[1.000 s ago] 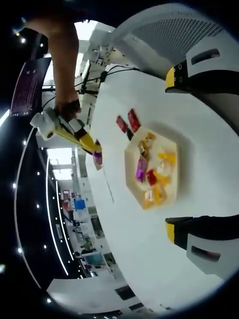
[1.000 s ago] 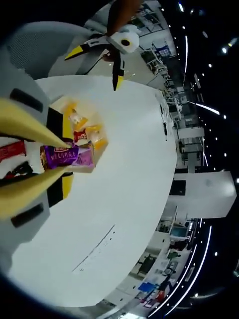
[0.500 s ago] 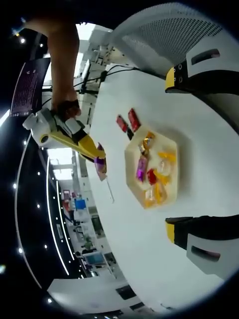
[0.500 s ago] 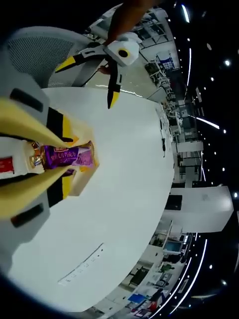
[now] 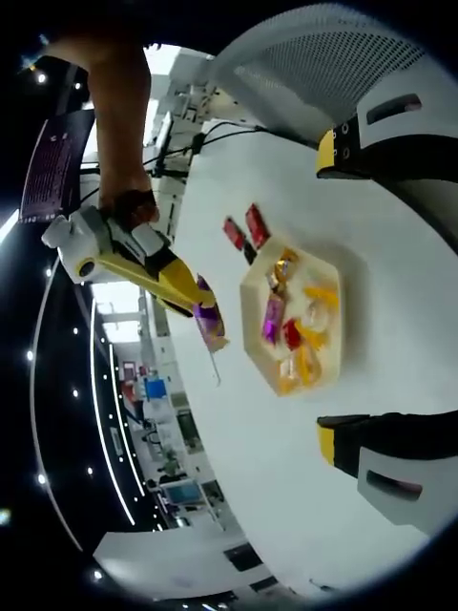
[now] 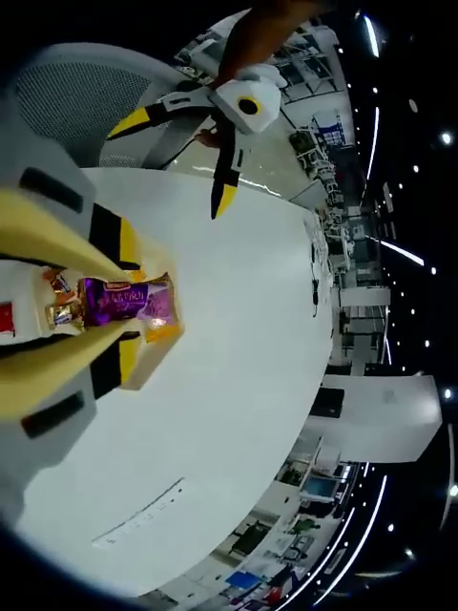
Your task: Place the target food into the container with the food tongs after gripping and lifting it, then release it inside without dropping or visibly crushing the food.
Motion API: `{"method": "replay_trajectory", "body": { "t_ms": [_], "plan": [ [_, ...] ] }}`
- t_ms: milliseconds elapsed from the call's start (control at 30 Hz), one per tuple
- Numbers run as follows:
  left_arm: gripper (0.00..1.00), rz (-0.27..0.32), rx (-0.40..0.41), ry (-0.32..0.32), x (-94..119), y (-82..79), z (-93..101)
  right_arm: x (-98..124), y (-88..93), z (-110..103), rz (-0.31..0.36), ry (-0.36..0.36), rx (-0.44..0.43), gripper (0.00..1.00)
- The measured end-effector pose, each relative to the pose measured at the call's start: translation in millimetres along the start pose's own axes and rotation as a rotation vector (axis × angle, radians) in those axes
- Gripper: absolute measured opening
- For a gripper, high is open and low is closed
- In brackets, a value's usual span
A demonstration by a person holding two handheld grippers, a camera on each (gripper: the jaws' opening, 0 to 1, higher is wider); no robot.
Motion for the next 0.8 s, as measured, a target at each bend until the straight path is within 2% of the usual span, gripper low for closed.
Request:
{"method": "replay_trajectory", "body": {
  "t_ms": [133, 400, 567, 800],
  "plan": [
    [0.99, 0.002, 0.003, -0.002, 0.3, -0.3, -0.3, -2.6, 3.3, 1.9, -0.022, 0.018, 0.054, 0.26],
    [0.99, 0.002, 0.004, 0.000, 0.4, -0.3, -0.2, 7.2, -1.2, 2.8, 0.004, 0.009, 0.047, 0.27],
    [0.99, 0.005, 0.006, -0.002, 0.2, -0.4, -1.0, 22.7, -1.5, 5.3, 0.032, 0.015, 0.041, 0.28],
    [0.99, 0.003, 0.001, 0.001, 0.4, -0.7, 0.1, 53.7, 10.3, 15.8, 0.031, 0.035, 0.054, 0.28]
  ]
}}
Point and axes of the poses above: the point that each gripper's makers call its tool centre point, and the gripper's own axes: x roughly backward along the fingers, z roughly to its right, y roughly out of its underside, the point moved 4 cm from there along x, roughly backward along the fingers, and after that the axes turned 3 degrees about -y, right-handed, at the moved point
